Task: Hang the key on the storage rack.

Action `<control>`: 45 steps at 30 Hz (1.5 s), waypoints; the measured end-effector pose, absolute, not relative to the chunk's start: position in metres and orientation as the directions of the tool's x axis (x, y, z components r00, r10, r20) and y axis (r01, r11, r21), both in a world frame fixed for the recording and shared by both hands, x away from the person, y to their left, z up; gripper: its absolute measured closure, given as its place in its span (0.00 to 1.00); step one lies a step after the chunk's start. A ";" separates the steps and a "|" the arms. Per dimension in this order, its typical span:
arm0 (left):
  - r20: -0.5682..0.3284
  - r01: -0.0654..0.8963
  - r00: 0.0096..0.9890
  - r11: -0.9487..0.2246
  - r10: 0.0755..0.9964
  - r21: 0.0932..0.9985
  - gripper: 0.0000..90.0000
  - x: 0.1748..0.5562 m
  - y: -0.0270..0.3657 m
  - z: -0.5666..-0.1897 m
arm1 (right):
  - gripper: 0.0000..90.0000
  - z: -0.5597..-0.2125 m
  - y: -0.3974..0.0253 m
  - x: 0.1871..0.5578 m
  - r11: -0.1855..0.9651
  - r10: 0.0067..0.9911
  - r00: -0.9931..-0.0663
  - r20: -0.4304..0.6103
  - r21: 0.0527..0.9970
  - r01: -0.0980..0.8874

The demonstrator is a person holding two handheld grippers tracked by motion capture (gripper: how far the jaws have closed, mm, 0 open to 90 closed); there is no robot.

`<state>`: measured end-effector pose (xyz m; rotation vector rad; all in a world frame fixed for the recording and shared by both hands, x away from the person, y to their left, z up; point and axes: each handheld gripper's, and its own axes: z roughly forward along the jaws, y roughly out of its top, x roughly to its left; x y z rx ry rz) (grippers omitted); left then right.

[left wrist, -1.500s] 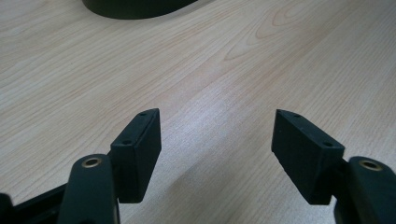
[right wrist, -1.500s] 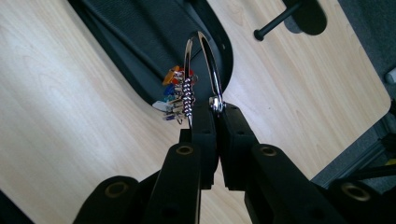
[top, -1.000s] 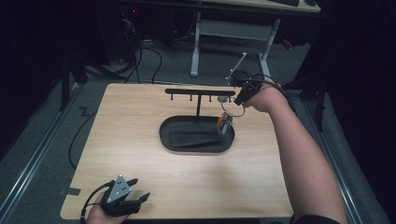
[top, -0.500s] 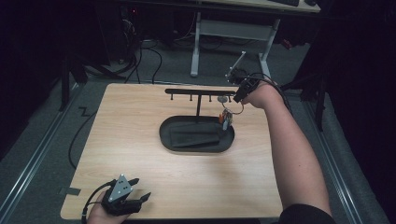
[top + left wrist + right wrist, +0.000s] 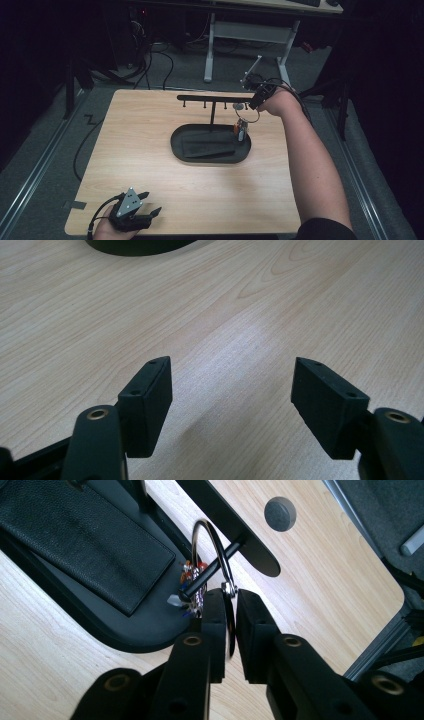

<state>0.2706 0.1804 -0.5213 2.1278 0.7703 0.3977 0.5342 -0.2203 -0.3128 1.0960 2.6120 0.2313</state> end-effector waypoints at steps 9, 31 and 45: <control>0.012 0.391 0.763 -0.477 0.646 0.787 0.37 0.270 0.181 -0.521 | 0.79 -0.307 -0.226 0.519 0.685 0.726 -0.649 -0.227 0.318 0.656; 0.025 0.378 0.776 -0.496 0.631 0.782 0.37 0.271 0.173 -0.522 | 0.39 -0.332 -0.254 0.459 0.577 0.794 -0.591 -0.143 0.484 0.658; 0.024 0.375 0.778 -0.494 0.628 0.784 0.37 0.271 0.172 -0.522 | 0.41 -0.375 -0.270 0.405 0.544 0.781 -0.611 -0.129 0.621 0.564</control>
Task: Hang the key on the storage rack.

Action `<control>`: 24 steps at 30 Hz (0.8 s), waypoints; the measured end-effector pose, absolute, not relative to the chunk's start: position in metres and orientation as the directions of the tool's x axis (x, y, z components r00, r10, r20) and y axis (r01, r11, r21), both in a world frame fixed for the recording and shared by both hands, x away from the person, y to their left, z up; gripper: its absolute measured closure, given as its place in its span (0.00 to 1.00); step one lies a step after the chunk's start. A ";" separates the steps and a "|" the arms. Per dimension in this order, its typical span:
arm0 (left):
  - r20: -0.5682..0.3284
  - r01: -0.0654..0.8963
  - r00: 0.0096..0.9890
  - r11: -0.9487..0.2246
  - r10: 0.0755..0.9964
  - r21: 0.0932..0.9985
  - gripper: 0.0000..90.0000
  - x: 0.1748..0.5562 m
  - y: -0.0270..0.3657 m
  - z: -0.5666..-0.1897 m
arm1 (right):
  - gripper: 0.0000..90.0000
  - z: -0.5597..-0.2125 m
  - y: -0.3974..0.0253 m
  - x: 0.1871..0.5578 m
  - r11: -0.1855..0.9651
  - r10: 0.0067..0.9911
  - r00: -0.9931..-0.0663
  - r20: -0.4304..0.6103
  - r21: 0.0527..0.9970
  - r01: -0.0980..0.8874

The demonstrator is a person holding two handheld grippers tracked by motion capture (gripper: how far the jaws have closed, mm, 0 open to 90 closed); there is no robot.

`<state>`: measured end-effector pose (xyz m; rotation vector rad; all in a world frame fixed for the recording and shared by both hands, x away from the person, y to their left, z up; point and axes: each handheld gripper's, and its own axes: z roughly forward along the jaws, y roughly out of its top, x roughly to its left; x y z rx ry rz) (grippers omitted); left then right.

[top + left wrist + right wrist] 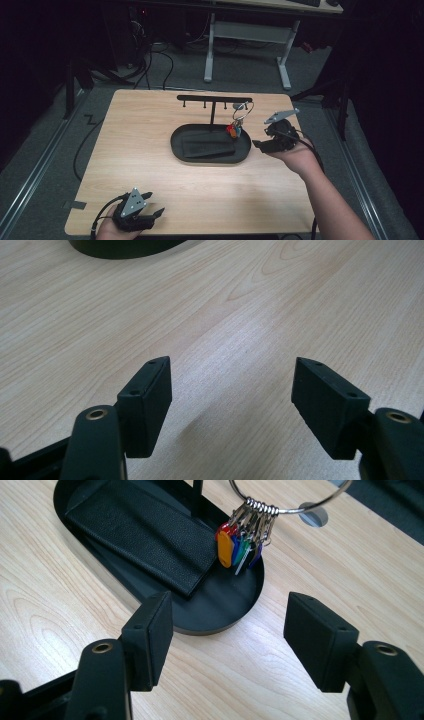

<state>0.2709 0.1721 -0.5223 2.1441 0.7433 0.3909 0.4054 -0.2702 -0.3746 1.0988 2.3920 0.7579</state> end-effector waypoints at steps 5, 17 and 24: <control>0.018 0.377 0.782 -0.495 0.623 0.783 0.37 0.271 0.172 -0.523 | 0.39 -0.400 -0.281 0.381 0.478 0.800 -0.594 -0.087 0.690 0.544; 0.019 0.378 0.784 -0.501 0.620 0.779 0.38 0.272 0.170 -0.525 | 0.44 -0.502 -0.311 0.293 0.208 0.910 -0.414 -0.015 0.881 0.426; 0.018 0.377 0.787 -0.504 0.616 0.777 0.38 0.274 0.165 -0.526 | 0.37 -0.515 -0.319 0.292 0.208 0.910 -0.413 0.040 0.817 0.538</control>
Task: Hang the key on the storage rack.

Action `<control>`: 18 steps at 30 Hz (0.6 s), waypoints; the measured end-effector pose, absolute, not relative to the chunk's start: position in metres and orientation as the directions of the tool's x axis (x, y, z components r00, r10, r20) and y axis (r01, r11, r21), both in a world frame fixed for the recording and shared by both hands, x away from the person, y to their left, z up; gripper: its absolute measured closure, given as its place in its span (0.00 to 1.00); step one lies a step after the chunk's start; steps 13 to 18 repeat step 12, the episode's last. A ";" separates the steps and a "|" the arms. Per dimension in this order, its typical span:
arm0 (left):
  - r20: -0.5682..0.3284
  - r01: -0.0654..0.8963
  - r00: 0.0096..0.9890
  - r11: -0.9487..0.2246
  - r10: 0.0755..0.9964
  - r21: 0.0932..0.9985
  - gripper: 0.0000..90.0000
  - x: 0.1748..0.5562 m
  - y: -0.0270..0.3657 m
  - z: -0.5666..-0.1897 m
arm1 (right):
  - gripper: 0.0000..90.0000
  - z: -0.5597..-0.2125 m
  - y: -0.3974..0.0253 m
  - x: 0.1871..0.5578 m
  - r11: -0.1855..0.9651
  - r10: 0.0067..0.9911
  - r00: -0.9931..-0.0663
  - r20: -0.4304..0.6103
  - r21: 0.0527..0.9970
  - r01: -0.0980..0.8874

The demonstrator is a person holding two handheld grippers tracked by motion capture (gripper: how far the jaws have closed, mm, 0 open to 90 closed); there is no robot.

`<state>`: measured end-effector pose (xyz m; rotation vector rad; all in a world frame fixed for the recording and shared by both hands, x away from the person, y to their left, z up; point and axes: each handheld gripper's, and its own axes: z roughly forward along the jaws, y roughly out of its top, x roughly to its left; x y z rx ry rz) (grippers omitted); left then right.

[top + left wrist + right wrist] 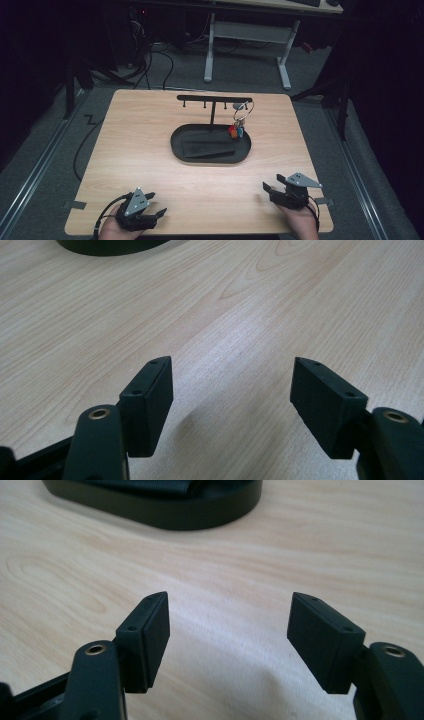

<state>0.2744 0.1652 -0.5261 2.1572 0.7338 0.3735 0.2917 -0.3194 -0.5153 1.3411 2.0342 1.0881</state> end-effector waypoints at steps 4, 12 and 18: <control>0.027 0.371 0.791 -0.513 0.612 0.774 0.38 0.274 0.164 -0.526 | 0.38 -0.517 -0.316 0.293 0.236 0.908 -0.418 0.008 0.816 0.528; 0.028 0.372 0.784 -0.505 0.621 0.779 0.38 0.273 0.169 -0.525 | 0.38 -0.517 -0.314 0.294 0.232 0.909 -0.416 0.013 0.815 0.531; 0.028 0.372 0.784 -0.505 0.621 0.779 0.38 0.273 0.169 -0.525 | 0.38 -0.517 -0.314 0.294 0.232 0.909 -0.416 0.013 0.815 0.531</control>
